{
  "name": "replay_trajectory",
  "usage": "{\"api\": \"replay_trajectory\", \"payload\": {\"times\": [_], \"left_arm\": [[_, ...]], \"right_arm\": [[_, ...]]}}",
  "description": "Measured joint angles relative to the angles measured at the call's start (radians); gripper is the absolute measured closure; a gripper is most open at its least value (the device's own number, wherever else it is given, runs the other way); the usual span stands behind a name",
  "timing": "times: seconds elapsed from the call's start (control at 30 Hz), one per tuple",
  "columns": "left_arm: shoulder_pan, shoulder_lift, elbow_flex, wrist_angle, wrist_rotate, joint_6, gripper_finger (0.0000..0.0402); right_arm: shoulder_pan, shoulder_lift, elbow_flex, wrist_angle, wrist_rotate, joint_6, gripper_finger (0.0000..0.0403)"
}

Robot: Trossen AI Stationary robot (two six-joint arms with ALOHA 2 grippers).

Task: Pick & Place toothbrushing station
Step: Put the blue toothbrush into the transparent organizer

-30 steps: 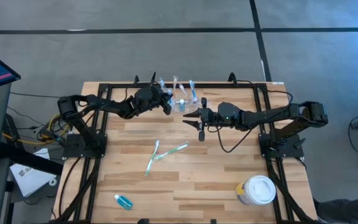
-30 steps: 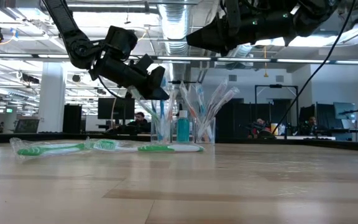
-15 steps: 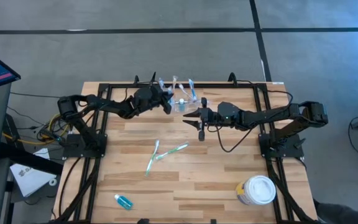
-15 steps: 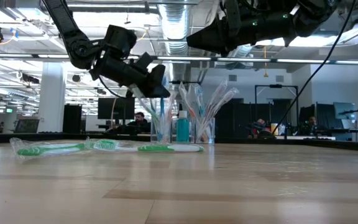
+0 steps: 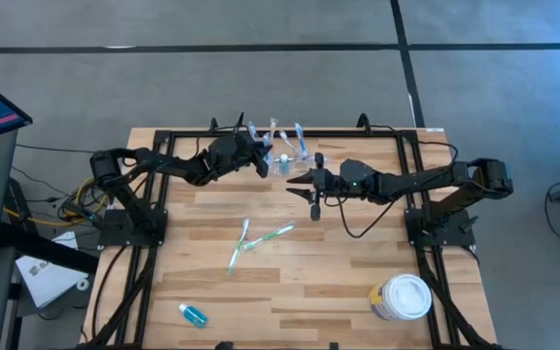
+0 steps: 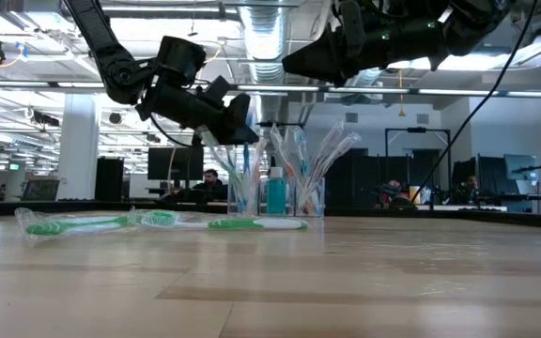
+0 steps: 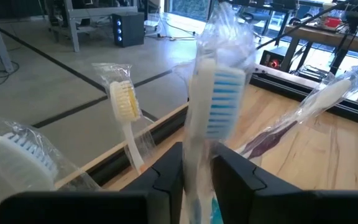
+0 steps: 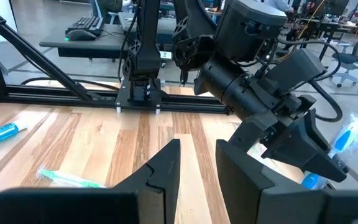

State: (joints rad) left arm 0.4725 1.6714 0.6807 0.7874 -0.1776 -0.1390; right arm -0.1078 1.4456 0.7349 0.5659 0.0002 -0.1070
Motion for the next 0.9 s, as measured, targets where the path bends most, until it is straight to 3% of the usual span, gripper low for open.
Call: {"api": "replay_trajectory", "payload": {"times": [0.6, 0.9], "left_arm": [[0.0, -0.023, 0.0, -0.006, 0.01, 0.002, 0.0223], [-0.005, -0.167, -0.001, -0.04, 0.009, 0.029, 0.0217]], "right_arm": [[0.0, 0.0, 0.0, -0.013, 0.0, 0.002, 0.031], [0.0, 0.0, 0.0, -0.021, 0.0, 0.002, 0.031]]}}
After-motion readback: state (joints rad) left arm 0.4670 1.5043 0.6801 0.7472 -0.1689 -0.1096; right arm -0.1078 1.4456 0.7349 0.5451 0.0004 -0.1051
